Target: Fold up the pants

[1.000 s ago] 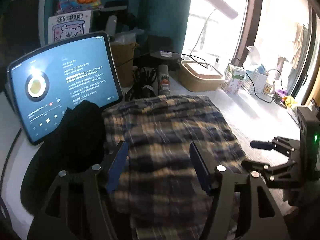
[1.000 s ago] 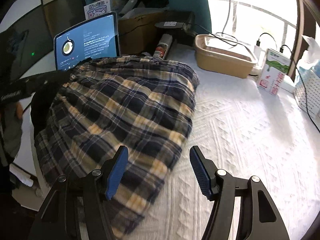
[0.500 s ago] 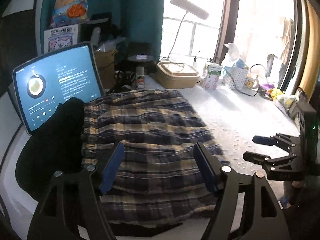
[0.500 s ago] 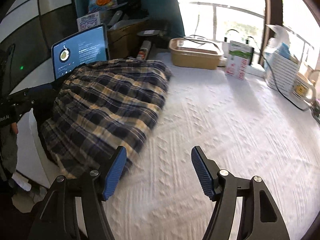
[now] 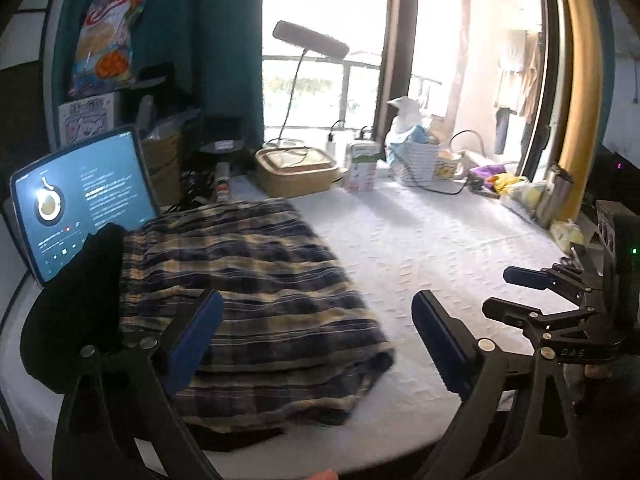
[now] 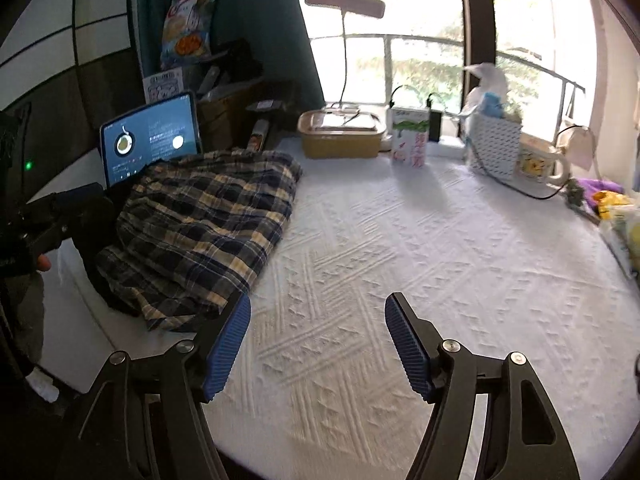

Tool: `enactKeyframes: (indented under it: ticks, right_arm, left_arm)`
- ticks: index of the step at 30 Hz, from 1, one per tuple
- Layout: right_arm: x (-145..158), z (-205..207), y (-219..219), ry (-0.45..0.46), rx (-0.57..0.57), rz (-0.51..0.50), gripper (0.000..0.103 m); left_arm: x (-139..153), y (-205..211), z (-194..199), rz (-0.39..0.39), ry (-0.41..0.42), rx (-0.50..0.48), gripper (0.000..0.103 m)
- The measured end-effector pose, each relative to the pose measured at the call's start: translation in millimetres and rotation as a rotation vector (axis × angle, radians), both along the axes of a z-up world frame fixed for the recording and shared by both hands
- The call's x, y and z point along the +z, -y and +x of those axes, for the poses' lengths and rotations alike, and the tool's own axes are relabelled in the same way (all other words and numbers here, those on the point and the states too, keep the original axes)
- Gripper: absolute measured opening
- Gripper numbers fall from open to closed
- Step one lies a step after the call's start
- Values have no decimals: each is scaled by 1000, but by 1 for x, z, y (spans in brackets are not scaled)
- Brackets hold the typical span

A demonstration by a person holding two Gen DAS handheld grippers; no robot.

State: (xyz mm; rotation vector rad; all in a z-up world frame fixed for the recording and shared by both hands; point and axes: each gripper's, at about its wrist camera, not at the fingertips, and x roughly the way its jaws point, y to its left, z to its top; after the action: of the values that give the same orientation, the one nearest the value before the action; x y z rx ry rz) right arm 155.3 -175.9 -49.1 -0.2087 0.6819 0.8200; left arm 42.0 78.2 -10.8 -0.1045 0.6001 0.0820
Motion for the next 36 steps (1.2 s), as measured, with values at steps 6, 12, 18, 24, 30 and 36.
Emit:
enactKeyframes:
  ticks: [6, 12, 18, 24, 30, 36]
  right_arm:
    - [25, -16, 31, 68, -55, 35, 73]
    - [52, -31, 55, 141, -102, 64, 81]
    - [81, -48, 73, 228, -143, 93, 85]
    - [103, -67, 84, 352, -224, 112, 103]
    - [115, -73, 95, 392, -285, 148, 103]
    - [112, -70, 96, 376, -338, 120, 103]
  left_arm:
    - [12, 20, -7, 12, 24, 2, 96]
    - [30, 36, -18, 72, 109, 25, 102]
    - [50, 42, -34, 54, 205, 21, 102]
    - [60, 50, -43, 102, 247, 46, 102]
    - [67, 52, -54, 149, 297, 83, 102]
    - [68, 51, -57, 130, 304, 105, 102]
